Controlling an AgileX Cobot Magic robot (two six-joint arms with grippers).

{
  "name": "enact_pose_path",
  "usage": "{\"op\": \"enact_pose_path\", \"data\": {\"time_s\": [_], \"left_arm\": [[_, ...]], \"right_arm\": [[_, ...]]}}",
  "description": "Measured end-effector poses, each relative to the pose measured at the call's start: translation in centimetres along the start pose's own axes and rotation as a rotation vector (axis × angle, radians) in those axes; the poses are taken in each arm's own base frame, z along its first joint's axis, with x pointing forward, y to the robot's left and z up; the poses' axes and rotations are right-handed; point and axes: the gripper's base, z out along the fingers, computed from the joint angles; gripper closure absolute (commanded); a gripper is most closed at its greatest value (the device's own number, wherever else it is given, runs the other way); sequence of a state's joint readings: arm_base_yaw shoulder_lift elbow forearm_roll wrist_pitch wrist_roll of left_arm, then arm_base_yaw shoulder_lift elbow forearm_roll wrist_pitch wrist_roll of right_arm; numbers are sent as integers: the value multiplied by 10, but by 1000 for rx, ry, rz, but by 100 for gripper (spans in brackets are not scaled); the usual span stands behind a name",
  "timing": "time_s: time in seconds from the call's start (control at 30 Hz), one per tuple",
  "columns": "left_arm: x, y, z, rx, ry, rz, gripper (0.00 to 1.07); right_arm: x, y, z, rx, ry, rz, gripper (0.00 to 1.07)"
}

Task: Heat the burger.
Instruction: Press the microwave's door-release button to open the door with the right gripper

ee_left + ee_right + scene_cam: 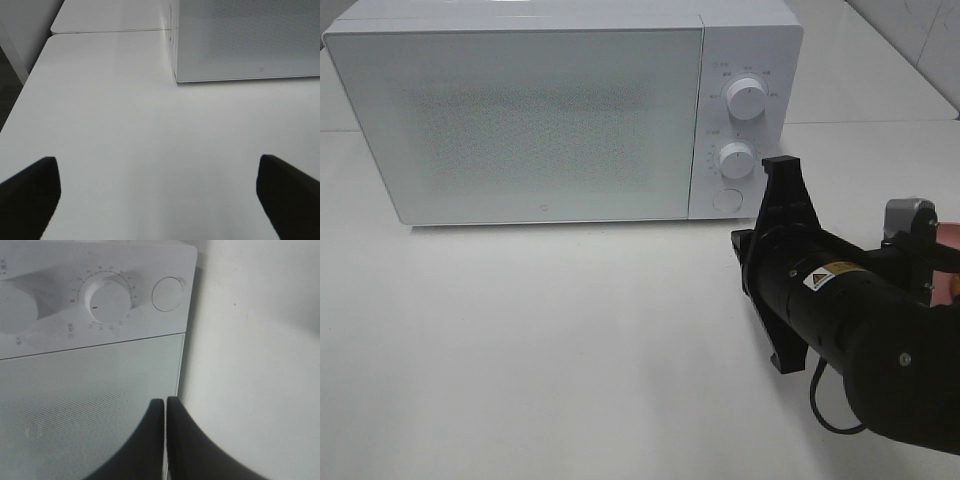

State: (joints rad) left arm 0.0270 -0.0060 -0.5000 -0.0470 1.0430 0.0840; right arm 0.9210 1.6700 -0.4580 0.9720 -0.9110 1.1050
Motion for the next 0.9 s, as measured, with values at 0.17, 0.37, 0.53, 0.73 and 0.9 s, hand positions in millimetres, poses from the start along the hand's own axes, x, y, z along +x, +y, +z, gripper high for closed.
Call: {"op": "enact_pose_path", "data": {"time_s": [0.17,0.37,0.53,0.73,0.9], "left_arm": [[0,0,0,0,0,0,7],[0,0,0,0,0,0,7],[0,0,0,0,0,0,7],[0,0,0,0,0,0,7],[0,0,0,0,0,0,7]], "right_arm": [[2,-2,0,23,20,38,107],[-2,-3,3,40,15,58,107],[-12,1,14,37,-4,60,107],[-9,-2,23,46,8,65,107],[-10,-4,43,48,5,66,107]]}}
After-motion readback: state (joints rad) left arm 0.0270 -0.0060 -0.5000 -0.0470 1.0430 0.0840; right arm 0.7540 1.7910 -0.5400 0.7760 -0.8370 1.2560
